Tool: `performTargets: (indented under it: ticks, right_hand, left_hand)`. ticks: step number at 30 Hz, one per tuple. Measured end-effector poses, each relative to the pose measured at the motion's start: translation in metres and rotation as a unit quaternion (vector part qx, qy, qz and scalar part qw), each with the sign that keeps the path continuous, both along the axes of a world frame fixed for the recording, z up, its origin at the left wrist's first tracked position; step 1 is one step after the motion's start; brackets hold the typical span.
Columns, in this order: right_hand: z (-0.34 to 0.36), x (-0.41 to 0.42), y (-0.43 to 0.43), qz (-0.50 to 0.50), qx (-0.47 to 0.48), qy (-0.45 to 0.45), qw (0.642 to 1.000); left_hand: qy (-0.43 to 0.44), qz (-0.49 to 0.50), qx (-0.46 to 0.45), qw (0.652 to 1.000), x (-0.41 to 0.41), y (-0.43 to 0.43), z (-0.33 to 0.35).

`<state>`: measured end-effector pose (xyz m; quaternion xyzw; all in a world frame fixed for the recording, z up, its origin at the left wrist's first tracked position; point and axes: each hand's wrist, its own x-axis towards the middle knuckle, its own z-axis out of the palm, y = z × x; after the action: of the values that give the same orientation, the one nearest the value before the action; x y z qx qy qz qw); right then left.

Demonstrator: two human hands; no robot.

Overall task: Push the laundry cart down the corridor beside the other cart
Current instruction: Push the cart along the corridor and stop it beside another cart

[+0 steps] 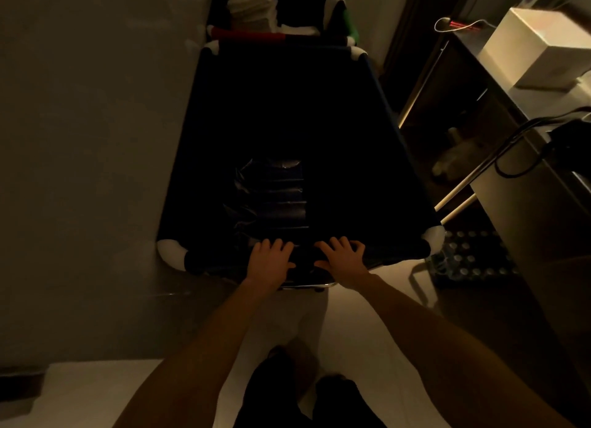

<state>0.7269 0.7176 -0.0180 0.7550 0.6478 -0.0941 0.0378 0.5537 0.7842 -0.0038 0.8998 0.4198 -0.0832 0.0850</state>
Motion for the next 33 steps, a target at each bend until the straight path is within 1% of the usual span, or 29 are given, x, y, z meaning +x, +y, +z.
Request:
performTargets:
  ticks: [5,10,12,14,18,23,28,33]
  right_hand:
    - [0.004,0.013,0.001,0.024,-0.004,0.040,0.999]
    - [0.007,0.068,-0.031,-0.035,0.015,-0.010,0.999]
    - [0.010,0.087,-0.038,-0.049,0.013,-0.002,0.999]
    - [0.012,0.097,-0.036,-0.057,0.000,0.004,0.998]
    - [0.010,0.101,-0.025,-0.061,-0.004,0.008,0.998]
    - [0.011,0.100,-0.011,-0.081,-0.002,0.010,0.997]
    - [0.011,0.100,-0.010,-0.077,-0.007,-0.001,0.997]
    - [0.010,0.101,-0.009,-0.073,-0.009,0.001,0.997]
  left_hand:
    - [0.044,0.019,0.007,0.999,0.004,0.001,-0.002]
    - [0.031,0.043,0.006,0.999,0.005,0.003,-0.009]
    - [0.023,0.059,0.020,0.998,0.006,0.005,-0.011]
    - [0.034,0.072,0.022,0.997,0.007,0.007,-0.011]
    - [0.043,0.092,0.009,0.995,0.010,0.014,-0.010]
    - [0.050,0.120,-0.038,0.991,0.020,0.027,-0.002]
    - [0.049,0.115,-0.027,0.992,0.018,0.027,-0.005]
    - [0.054,0.113,-0.056,0.991,0.018,0.031,-0.001]
